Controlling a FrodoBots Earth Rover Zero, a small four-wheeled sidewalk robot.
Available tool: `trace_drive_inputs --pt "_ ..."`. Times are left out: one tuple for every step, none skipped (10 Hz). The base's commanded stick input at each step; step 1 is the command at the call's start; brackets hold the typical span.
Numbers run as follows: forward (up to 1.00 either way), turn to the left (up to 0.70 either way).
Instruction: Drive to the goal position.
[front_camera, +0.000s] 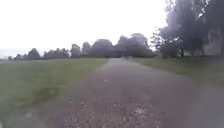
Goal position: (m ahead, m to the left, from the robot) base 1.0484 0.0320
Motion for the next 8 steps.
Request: trace_drive_inputs --pt "1.00 -0.12" --pt "1.00 -0.11" --pt "1.00 -0.09" --pt "1.00 -0.07" --pt "1.00 -0.06" --pt "1.00 -0.04" --pt "1.00 -0.03" --pt "1.00 -0.01"
